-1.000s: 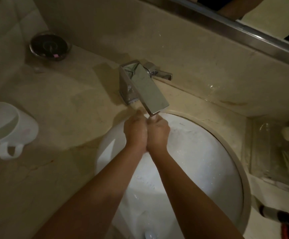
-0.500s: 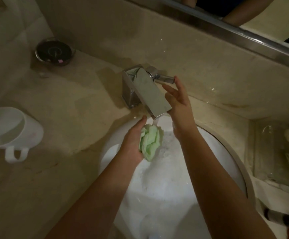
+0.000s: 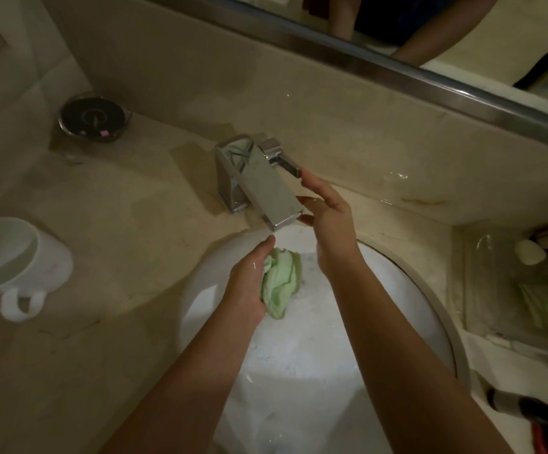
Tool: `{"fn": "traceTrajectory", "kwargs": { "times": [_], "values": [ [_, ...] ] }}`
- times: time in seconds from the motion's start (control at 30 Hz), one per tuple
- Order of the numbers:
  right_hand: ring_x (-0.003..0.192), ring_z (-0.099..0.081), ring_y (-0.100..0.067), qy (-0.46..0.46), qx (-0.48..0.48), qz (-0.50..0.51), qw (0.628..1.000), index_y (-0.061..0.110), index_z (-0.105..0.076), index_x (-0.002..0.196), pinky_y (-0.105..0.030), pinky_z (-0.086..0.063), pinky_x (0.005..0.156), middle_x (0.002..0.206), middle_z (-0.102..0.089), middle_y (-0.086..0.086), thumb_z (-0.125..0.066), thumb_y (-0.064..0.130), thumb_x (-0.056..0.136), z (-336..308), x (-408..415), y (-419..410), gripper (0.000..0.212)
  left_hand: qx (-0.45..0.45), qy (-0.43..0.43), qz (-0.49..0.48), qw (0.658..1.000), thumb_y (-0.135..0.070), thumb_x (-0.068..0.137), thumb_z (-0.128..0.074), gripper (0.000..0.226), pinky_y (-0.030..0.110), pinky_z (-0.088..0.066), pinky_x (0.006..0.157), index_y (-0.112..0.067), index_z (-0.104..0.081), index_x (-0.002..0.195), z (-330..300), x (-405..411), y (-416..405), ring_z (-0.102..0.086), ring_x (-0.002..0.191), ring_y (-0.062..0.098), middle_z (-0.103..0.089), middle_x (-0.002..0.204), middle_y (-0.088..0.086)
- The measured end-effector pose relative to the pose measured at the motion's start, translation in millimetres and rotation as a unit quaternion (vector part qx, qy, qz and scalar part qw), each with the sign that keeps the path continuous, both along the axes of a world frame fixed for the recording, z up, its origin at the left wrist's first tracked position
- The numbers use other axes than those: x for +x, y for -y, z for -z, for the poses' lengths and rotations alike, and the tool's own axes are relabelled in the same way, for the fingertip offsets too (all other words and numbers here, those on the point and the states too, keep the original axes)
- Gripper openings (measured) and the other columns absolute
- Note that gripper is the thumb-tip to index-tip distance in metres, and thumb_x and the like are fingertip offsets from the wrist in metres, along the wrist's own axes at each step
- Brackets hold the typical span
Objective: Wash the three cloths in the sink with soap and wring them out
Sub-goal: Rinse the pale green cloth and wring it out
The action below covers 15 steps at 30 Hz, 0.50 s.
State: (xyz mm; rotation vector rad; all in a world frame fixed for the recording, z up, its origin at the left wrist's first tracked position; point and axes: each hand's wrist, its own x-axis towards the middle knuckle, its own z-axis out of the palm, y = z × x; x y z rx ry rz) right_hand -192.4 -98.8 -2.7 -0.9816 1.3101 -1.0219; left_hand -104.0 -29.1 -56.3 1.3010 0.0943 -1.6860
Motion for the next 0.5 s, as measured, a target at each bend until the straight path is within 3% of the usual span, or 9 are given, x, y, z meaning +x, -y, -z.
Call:
{"fn": "traceTrajectory", "kwargs": {
  "times": [0.1,0.17,0.27,0.3,0.33,0.4,0.43,0.5],
  "values": [
    [0.115,-0.057,-0.018,-0.015,0.089,0.028,0.996,0.026,-0.059,0.126,-0.033,-0.05,0.093,0.131,-0.058,0.001,-0.042,0.028,0.102,22.8,-14.8,-42.7,0.03,-0.001,0.041,0.017,0.999,-0.037,0.079,-0.074,0.04,0.046,-0.052,0.094,-0.006,-0.072,0.104,-1.3,-12.3,-14.6,-0.071,0.094,0.033,-0.074,0.099,0.016],
    [0.11,-0.063,-0.025,0.077,0.215,0.04,0.973,0.02,-0.062,0.125,-0.043,-0.048,0.1,0.126,-0.064,-0.01,-0.044,0.05,0.096,36.2,-21.7,-86.7,0.046,-0.007,0.063,0.028,0.998,-0.038,0.077,-0.075,0.036,0.044,-0.054,0.091,-0.007,-0.074,0.097,-6.6,-27.2,-29.2,-0.072,0.091,0.032,-0.075,0.094,0.016],
    [0.114,-0.061,-0.031,0.323,0.397,0.044,0.858,0.012,-0.068,0.12,-0.043,-0.042,0.104,0.124,-0.064,-0.018,-0.042,0.056,0.092,43.3,-42.6,-140.1,0.058,-0.045,0.251,0.081,0.963,-0.035,0.085,-0.071,0.017,0.032,-0.055,0.08,-0.018,-0.07,0.082,-8.3,-55.0,-60.0,-0.07,0.085,0.022,-0.073,0.081,0.001],
    [0.122,-0.055,-0.032,0.372,0.424,0.035,0.825,0.013,-0.065,0.126,-0.044,-0.039,0.107,0.131,-0.06,-0.017,-0.044,0.056,0.09,43.8,-54.1,-153.7,0.059,-0.081,0.322,0.107,0.937,-0.034,0.086,-0.071,0.011,0.029,-0.053,0.081,-0.024,-0.067,0.088,-6.7,-62.4,-72.6,-0.067,0.09,0.015,-0.07,0.088,-0.008],
    [0.127,-0.051,-0.032,0.399,0.44,0.023,0.804,0.015,-0.061,0.13,-0.046,-0.036,0.109,0.136,-0.057,-0.015,-0.044,0.053,0.09,43.6,-66.1,-164.3,0.058,-0.116,0.373,0.13,0.911,-0.034,0.084,-0.071,0.019,0.024,-0.05,0.084,-0.031,-0.061,0.099,-5.5,-68.0,-83.9,-0.062,0.096,0.006,-0.064,0.098,-0.014],
    [0.121,-0.056,-0.033,0.383,0.442,0.022,0.811,0.012,-0.062,0.129,-0.049,-0.042,0.103,0.133,-0.059,-0.016,-0.041,0.041,0.096,41.0,-85.7,-178.2,0.049,-0.175,0.446,0.146,0.866,-0.041,0.079,-0.071,0.046,0.011,-0.043,0.083,-0.04,-0.047,0.118,1.2,-74.7,-102.6,-0.052,0.102,-0.004,-0.051,0.111,-0.02],
    [0.109,-0.064,-0.033,0.37,0.427,0.029,0.824,0.007,-0.067,0.12,-0.048,-0.052,0.091,0.123,-0.065,-0.019,-0.04,0.031,0.098,38.2,-92.7,-183.7,0.043,-0.2,0.473,0.158,0.843,-0.045,0.079,-0.069,0.048,0.009,-0.041,0.083,-0.042,-0.044,0.119,4.2,-78.2,-108.7,-0.05,0.104,-0.006,-0.049,0.113,-0.021],
    [0.078,-0.073,-0.026,0.326,0.379,0.04,0.865,-0.001,-0.072,0.099,-0.038,-0.06,0.063,0.093,-0.074,-0.016,-0.043,0.016,0.097,37.9,-103.2,-192.7,0.033,-0.258,0.515,0.212,0.79,-0.048,0.084,-0.062,0.032,0.01,-0.042,0.086,-0.045,-0.048,0.112,3.2,-88.2,-120.7,-0.049,0.107,-0.006,-0.049,0.114,-0.024]
  ]
}}
